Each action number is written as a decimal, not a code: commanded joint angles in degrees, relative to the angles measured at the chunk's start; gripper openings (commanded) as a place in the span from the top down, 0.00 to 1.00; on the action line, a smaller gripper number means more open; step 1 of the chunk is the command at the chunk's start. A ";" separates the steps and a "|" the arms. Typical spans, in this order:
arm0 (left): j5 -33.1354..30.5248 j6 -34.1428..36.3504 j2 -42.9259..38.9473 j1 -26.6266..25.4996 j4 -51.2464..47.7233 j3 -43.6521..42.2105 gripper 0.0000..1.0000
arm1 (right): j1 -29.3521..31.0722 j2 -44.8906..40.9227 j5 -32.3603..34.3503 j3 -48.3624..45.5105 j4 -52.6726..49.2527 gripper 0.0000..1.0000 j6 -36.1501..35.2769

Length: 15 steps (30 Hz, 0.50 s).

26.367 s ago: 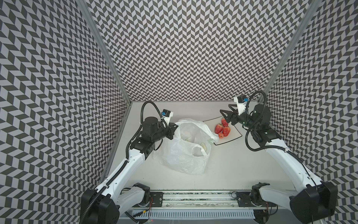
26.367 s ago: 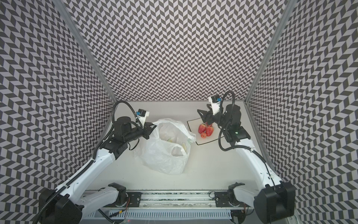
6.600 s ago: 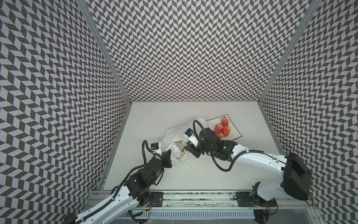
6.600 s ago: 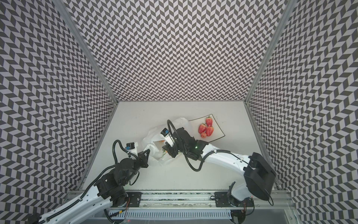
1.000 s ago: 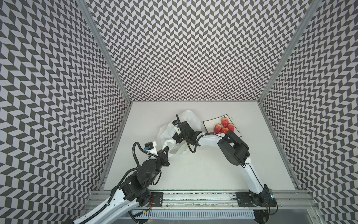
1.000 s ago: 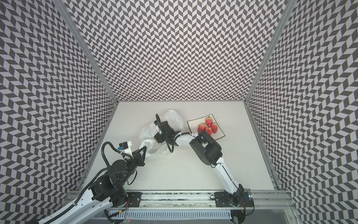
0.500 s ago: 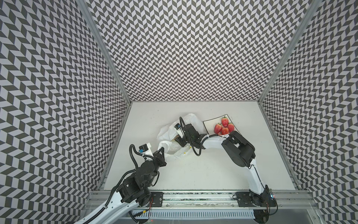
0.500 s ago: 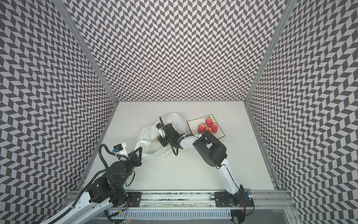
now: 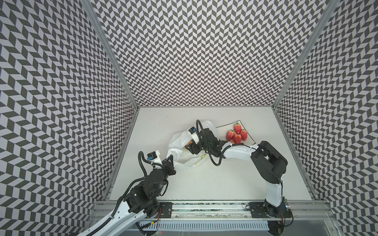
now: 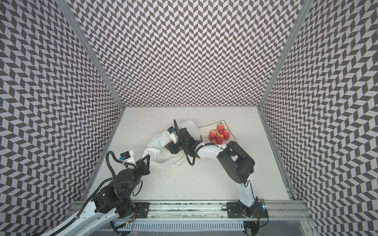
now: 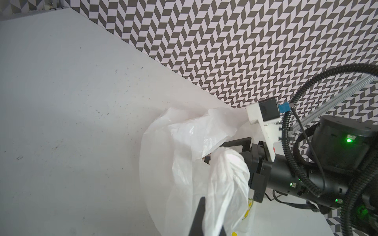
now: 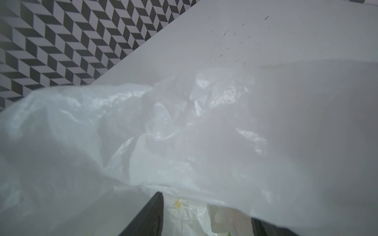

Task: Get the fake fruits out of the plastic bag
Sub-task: 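Push the right gripper deeper into the bag toward the remaining fruit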

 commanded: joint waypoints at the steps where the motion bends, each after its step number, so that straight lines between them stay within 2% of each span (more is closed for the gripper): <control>1: 0.32 2.05 0.74 -0.06 2.22 2.76 1.00 | 0.23 -3.35 -0.32 1.30 -2.28 0.39 10.53; 4: 1.11 2.95 1.46 -0.09 3.96 2.93 1.00 | 1.43 -3.76 1.90 -1.44 1.03 0.40 11.44; 8: 2.34 3.40 2.70 -0.06 5.76 3.30 1.00 | 1.53 -0.73 6.73 0.38 1.84 0.40 9.99; 15: 4.28 4.64 4.26 -0.07 6.86 4.78 1.00 | 1.53 6.98 16.59 6.46 4.89 0.29 6.49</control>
